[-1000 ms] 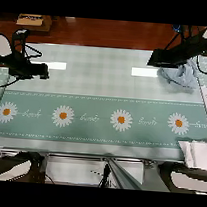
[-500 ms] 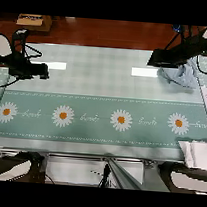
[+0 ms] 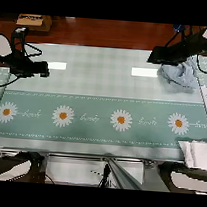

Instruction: Fold the shirts.

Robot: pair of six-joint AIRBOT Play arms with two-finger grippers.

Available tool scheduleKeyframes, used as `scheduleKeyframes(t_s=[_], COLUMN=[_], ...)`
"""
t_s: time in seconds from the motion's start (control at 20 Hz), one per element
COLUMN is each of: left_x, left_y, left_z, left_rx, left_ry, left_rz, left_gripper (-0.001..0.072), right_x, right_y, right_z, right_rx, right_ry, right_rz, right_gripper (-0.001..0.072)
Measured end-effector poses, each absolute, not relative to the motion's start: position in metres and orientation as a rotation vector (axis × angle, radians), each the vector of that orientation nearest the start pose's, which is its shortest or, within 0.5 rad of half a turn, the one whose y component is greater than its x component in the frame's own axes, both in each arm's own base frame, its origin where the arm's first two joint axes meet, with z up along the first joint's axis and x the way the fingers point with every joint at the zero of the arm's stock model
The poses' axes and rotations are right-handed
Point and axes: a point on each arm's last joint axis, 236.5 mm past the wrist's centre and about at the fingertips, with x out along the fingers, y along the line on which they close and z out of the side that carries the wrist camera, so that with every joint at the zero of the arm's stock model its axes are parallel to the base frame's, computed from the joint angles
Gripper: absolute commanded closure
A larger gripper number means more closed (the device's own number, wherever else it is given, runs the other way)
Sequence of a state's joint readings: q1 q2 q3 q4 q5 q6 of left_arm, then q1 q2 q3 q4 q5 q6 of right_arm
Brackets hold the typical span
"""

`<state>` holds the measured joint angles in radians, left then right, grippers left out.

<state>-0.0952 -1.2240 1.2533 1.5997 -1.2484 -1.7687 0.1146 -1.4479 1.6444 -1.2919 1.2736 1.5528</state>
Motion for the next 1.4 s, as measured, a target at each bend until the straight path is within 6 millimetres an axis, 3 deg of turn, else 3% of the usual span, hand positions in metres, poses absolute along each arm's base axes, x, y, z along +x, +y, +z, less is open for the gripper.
scheduleKeyframes(t_s=[0.3,0.5,0.6,0.75,0.9,1.05,1.2,1.4], left_x=[0.413,0.446,0.464,0.480,0.479,0.467,0.454,0.436], left_y=[-0.034,-0.038,-0.039,-0.041,-0.045,-0.049,-0.051,-0.050], left_z=[0.071,0.093,0.107,0.124,0.125,0.112,0.100,0.086], left_rx=[-0.105,-0.104,-0.079,-0.058,-0.043,-0.029,-0.018,-0.008], left_ry=[1.070,0.904,0.809,0.710,0.711,0.784,0.859,0.955], left_rz=[0.033,0.006,-0.018,-0.038,-0.050,-0.058,-0.060,-0.056], left_gripper=[-0.0010,-0.0010,-0.0010,-0.0011,-0.0011,-0.0010,-0.0010,-0.0010], right_x=[0.497,0.530,0.548,0.565,0.570,0.562,0.556,0.550], right_y=[0.119,0.101,0.071,-0.007,-0.083,-0.140,-0.159,-0.153], right_z=[0.147,0.174,0.185,0.183,0.158,0.108,0.049,-0.019], right_rx=[0.189,0.109,0.024,-0.039,0.024,0.154,0.278,0.356], right_ry=[0.869,0.678,0.595,0.547,0.576,0.676,0.802,0.956], right_rz=[0.295,0.243,0.137,-0.106,-0.278,-0.382,-0.390,-0.352], right_gripper=[0.0121,0.0129,0.0129,0.0128,0.0127,0.0126,0.0126,0.0126])
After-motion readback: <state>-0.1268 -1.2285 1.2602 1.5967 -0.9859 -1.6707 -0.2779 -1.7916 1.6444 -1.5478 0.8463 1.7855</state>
